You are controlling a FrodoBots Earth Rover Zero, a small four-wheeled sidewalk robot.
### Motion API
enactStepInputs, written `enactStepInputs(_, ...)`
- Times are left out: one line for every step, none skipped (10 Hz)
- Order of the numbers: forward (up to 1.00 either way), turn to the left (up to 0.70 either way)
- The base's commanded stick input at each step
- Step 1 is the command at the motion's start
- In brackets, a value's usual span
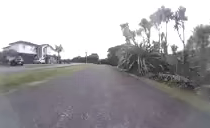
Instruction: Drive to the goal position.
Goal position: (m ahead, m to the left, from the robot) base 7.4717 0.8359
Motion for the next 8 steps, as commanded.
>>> enactStepInputs(1.00, 0.00)
enactStepInputs(1.00, 0.00)
enactStepInputs(1.00, 0.00)
enactStepInputs(1.00, 0.00)
enactStepInputs(1.00, 0.00)
enactStepInputs(1.00, 0.00)
enactStepInputs(1.00, 0.00)
enactStepInputs(1.00, 0.00)
